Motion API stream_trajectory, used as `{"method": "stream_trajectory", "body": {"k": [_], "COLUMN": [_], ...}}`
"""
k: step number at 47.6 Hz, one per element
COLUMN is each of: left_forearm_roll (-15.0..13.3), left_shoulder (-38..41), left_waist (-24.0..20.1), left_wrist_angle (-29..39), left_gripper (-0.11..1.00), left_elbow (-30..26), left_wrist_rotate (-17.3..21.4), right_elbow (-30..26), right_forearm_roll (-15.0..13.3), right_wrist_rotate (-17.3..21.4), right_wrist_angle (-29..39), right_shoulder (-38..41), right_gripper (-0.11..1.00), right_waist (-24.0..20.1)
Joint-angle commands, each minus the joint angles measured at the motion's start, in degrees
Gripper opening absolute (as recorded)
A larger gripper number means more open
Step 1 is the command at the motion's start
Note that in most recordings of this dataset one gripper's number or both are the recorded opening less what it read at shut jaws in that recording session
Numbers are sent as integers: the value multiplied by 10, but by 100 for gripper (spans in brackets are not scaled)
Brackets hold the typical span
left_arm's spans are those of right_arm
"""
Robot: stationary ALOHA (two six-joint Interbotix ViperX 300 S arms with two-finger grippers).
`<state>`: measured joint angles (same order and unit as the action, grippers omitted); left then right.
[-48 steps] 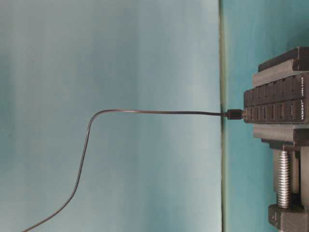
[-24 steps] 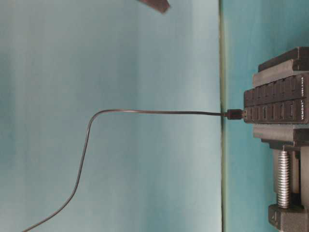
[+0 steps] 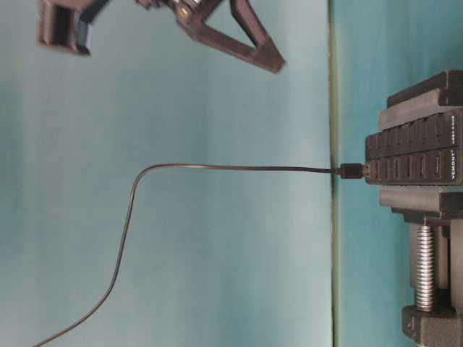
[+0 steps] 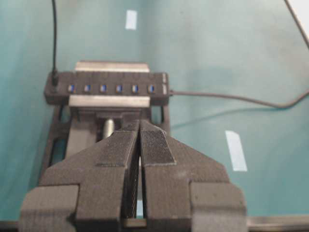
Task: Insert the USB into the center port of the fixed hub
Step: 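Lower the open right gripper over the USB plug beside the hub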
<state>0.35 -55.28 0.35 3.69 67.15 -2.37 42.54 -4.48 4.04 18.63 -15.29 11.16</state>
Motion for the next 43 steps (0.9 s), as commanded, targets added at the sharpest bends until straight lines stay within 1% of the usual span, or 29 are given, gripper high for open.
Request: {"method": "stream_trajectory", "body": {"k": [1, 6, 16, 27, 43], "left_forearm_roll": [1, 1, 1, 1, 1], "left_shoulder": [5, 5, 6, 8, 12], "left_waist": [-1, -1, -1, 0, -1], "left_wrist_angle": [-3, -3, -3, -3, -2], "left_gripper": [0, 0, 0, 0, 0], "left_elbow": [-9, -9, -8, -8, -8], "left_wrist_rotate": [-1, -1, -1, -1, -1], "right_elbow": [-25, -40, -79, -103, -104], "right_forearm_roll": [-2, -7, -8, -7, -8], "right_wrist_rotate": [-7, -18, -45, -74, -77], "right_wrist_angle": [-3, -1, 6, 7, 6], "right_shoulder": [11, 29, 69, 113, 130], "right_gripper": [-1, -1, -1, -1, -1], "right_waist": [1, 1, 5, 6, 7]}}
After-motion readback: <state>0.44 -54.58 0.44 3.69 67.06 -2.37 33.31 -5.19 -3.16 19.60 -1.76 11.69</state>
